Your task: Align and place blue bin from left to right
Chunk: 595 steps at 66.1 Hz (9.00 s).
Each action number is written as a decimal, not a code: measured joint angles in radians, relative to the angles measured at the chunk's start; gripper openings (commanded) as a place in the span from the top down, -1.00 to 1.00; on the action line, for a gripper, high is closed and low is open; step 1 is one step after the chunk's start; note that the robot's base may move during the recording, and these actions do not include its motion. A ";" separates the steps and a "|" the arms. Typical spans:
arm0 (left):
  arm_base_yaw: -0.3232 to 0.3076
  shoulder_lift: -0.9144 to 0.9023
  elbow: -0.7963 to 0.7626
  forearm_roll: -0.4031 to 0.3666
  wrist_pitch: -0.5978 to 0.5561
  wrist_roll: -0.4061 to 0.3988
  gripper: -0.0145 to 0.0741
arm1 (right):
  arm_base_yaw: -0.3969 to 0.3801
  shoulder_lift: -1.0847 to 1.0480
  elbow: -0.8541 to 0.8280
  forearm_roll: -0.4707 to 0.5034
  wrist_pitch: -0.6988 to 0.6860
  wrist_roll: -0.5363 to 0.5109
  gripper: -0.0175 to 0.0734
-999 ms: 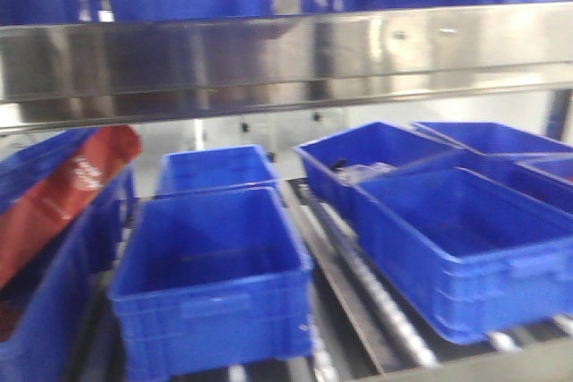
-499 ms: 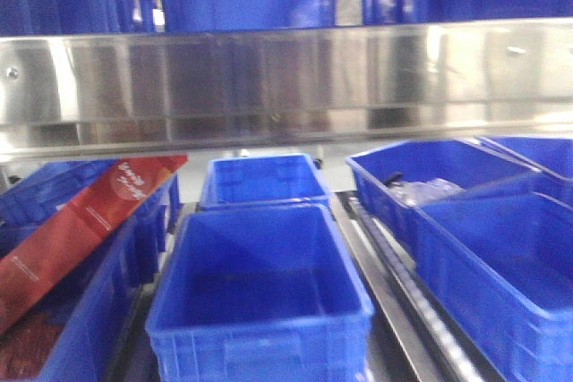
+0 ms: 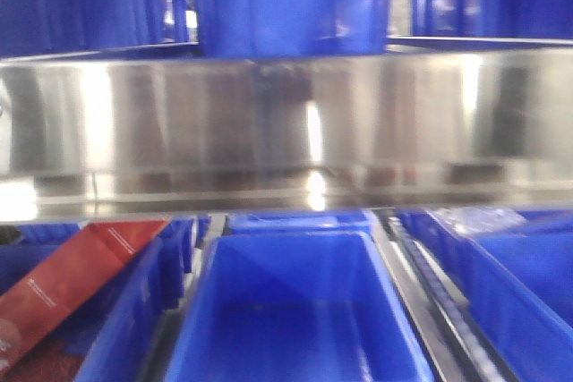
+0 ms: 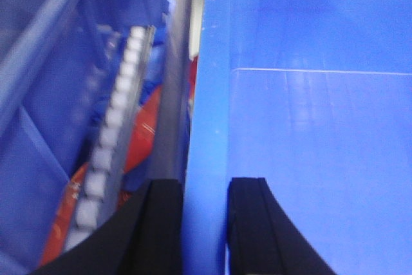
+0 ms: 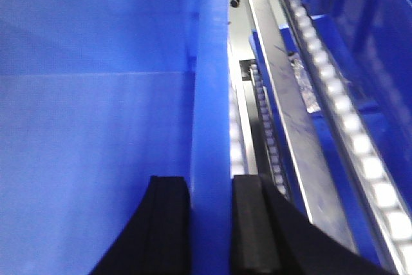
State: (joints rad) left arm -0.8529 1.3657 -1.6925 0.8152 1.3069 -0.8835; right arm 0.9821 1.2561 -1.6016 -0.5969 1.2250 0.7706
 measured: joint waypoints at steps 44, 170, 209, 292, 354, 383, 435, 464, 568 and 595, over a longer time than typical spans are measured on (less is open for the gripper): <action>0.000 0.000 0.000 0.000 0.000 0.000 0.92 | 0.000 0.000 0.000 0.000 0.000 0.000 0.98; 0.271 0.202 -0.019 -0.258 -0.370 0.071 0.92 | -0.331 0.196 0.000 0.136 -0.282 -0.067 0.98; 0.314 0.306 -0.019 -0.273 -0.426 0.076 0.92 | -0.371 0.312 0.000 0.126 -0.345 -0.071 0.98; 0.304 0.274 -0.109 -0.231 -0.501 0.086 0.92 | -0.359 0.224 -0.008 0.136 -0.598 -0.054 0.98; 0.284 -0.367 0.733 -0.292 -1.177 0.081 0.92 | -0.359 -0.477 0.680 -0.005 -0.957 -0.099 0.98; 0.284 -0.643 1.036 -0.275 -1.340 0.081 0.92 | -0.359 -0.740 0.905 -0.008 -0.985 -0.100 0.98; 0.284 -0.712 1.036 -0.273 -1.335 0.081 0.92 | -0.359 -0.765 0.905 -0.008 -1.039 -0.100 0.98; 0.284 -0.712 1.036 -0.273 -1.333 0.081 0.92 | -0.542 -0.887 1.067 0.334 -1.098 -0.536 0.98; 0.284 -0.712 1.036 -0.273 -1.333 0.081 0.92 | -0.766 -1.252 1.601 0.618 -1.225 -0.806 0.98; 0.284 -0.712 1.036 -0.273 -1.333 0.081 0.92 | -0.766 -1.252 1.601 0.618 -1.225 -0.806 0.98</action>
State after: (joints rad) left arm -0.5692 0.6533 -0.6567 0.5422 -0.0257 -0.8027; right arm 0.2159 0.0043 -0.0006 0.0208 0.0000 -0.0357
